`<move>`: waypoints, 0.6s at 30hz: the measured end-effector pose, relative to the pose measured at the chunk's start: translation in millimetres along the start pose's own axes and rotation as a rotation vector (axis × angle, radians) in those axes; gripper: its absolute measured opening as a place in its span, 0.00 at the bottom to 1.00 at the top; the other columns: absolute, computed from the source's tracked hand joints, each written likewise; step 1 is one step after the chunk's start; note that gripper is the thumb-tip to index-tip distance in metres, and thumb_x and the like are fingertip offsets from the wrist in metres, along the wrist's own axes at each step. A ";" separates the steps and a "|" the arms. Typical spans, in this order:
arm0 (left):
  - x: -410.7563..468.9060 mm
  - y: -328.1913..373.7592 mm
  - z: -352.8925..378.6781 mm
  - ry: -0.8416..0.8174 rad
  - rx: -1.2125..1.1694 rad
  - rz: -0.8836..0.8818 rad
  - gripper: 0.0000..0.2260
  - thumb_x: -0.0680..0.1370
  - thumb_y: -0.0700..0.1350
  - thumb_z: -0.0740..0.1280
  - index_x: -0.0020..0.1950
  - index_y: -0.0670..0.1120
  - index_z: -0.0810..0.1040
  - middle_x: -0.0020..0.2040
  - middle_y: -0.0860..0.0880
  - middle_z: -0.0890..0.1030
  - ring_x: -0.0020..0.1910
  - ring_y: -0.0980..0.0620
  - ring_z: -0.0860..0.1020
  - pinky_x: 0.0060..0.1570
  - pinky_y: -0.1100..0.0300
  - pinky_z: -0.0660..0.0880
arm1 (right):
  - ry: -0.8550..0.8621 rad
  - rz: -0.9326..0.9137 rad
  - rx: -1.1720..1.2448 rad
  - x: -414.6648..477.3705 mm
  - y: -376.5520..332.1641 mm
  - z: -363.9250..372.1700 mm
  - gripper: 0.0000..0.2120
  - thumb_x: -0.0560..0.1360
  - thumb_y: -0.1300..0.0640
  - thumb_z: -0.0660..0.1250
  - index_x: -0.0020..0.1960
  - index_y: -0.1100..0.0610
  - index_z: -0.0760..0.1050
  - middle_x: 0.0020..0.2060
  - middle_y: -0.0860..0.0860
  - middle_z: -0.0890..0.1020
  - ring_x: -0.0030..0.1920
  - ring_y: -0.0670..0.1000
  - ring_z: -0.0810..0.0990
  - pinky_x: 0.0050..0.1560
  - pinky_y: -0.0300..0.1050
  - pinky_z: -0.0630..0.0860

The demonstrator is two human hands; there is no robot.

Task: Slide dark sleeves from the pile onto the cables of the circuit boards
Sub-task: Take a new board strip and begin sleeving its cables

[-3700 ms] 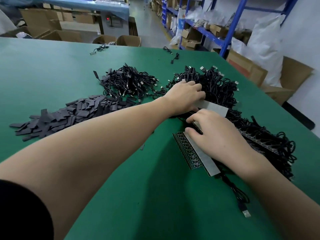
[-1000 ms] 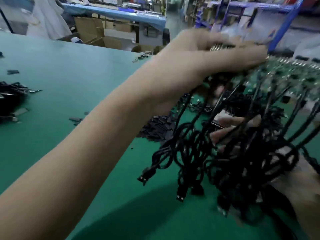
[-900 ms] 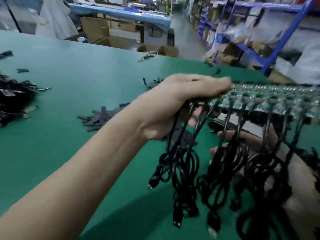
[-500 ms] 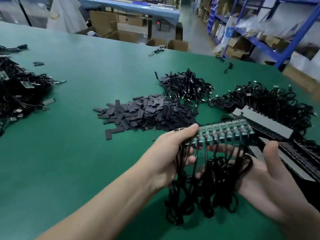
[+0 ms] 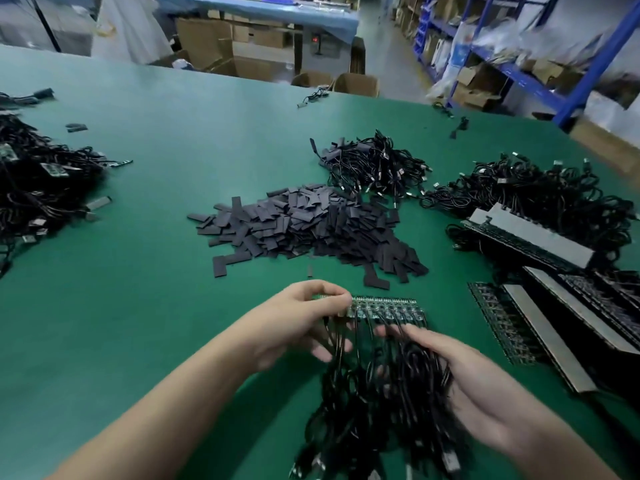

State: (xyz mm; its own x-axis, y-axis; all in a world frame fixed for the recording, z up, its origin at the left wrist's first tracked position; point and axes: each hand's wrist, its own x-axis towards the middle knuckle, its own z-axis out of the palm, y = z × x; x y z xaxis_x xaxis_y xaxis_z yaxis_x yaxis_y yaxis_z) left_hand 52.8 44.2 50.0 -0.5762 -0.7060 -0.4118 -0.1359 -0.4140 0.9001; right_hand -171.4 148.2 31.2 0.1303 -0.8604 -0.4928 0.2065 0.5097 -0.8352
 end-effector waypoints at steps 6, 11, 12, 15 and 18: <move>12.1 -28.3 -17.5 -0.076 0.144 0.005 0.28 0.78 0.45 0.74 0.75 0.47 0.67 0.44 0.43 0.86 0.40 0.48 0.84 0.32 0.61 0.78 | 0.206 0.034 -0.225 6.4 -3.2 -2.8 0.24 0.70 0.35 0.71 0.65 0.36 0.77 0.66 0.37 0.77 0.75 0.48 0.65 0.79 0.66 0.55; 10.8 -23.4 -22.0 0.053 0.503 0.223 0.26 0.78 0.47 0.74 0.73 0.55 0.68 0.35 0.53 0.81 0.35 0.54 0.78 0.43 0.61 0.73 | 0.167 0.042 -0.451 7.7 -16.4 -6.0 0.08 0.69 0.31 0.65 0.47 0.18 0.76 0.44 0.20 0.79 0.57 0.33 0.72 0.49 0.45 0.71; 9.8 -21.7 -21.6 0.071 0.607 0.293 0.25 0.79 0.48 0.73 0.73 0.55 0.68 0.34 0.55 0.79 0.34 0.57 0.76 0.41 0.65 0.72 | 0.169 0.046 -0.467 7.4 -17.0 -6.7 0.09 0.69 0.30 0.65 0.49 0.17 0.75 0.44 0.18 0.78 0.57 0.32 0.71 0.47 0.44 0.70; 3.4 -15.2 -16.0 0.100 0.766 0.428 0.20 0.80 0.49 0.71 0.69 0.58 0.67 0.32 0.56 0.73 0.30 0.57 0.69 0.35 0.65 0.66 | 0.190 0.043 -0.443 4.7 -14.2 -12.8 0.14 0.69 0.30 0.66 0.54 0.20 0.76 0.48 0.19 0.78 0.59 0.33 0.71 0.46 0.44 0.69; -8.5 -6.7 -13.1 0.072 0.473 0.410 0.21 0.79 0.45 0.73 0.66 0.60 0.69 0.36 0.52 0.73 0.28 0.50 0.74 0.35 0.57 0.76 | 0.191 0.038 -0.430 1.8 -11.8 -13.1 0.19 0.66 0.29 0.69 0.57 0.21 0.76 0.56 0.23 0.77 0.59 0.33 0.70 0.46 0.42 0.68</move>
State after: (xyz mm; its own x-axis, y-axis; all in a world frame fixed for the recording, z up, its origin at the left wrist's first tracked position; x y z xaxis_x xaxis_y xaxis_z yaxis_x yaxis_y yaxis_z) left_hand 69.2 45.5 45.6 -0.6037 -0.7971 -0.0133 -0.2663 0.1859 0.9458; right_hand -186.3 140.5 36.9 -0.0591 -0.8475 -0.5276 -0.2203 0.5265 -0.8211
